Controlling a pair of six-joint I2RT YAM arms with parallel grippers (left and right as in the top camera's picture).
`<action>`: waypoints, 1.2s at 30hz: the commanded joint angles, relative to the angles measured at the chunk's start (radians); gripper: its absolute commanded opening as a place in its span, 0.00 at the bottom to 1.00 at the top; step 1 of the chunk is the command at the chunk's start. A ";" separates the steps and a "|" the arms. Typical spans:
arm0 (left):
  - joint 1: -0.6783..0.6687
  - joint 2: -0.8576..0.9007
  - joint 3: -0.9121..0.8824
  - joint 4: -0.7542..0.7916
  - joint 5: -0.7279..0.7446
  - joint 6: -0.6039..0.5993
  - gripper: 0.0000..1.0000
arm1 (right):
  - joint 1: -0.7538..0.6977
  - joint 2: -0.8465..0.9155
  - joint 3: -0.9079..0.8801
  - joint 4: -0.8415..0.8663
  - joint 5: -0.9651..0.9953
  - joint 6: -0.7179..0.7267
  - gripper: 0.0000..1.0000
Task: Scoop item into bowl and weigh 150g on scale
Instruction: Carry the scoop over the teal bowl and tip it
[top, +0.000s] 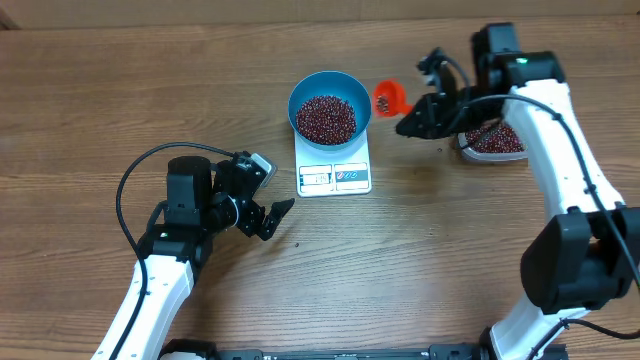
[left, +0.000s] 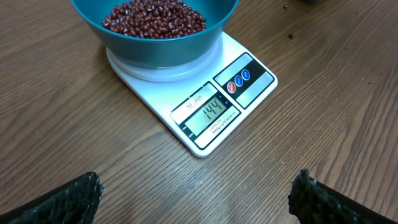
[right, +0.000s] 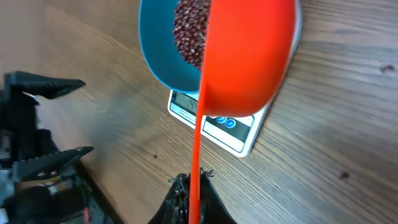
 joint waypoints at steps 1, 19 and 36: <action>-0.007 0.003 0.003 0.003 0.008 -0.011 1.00 | 0.080 -0.002 0.082 0.015 0.137 0.017 0.04; -0.007 0.003 0.003 0.003 0.008 -0.011 0.99 | 0.485 -0.002 0.122 0.198 0.978 0.062 0.04; -0.007 0.003 0.003 0.003 0.008 -0.011 1.00 | 0.424 -0.027 0.207 0.187 0.820 0.089 0.04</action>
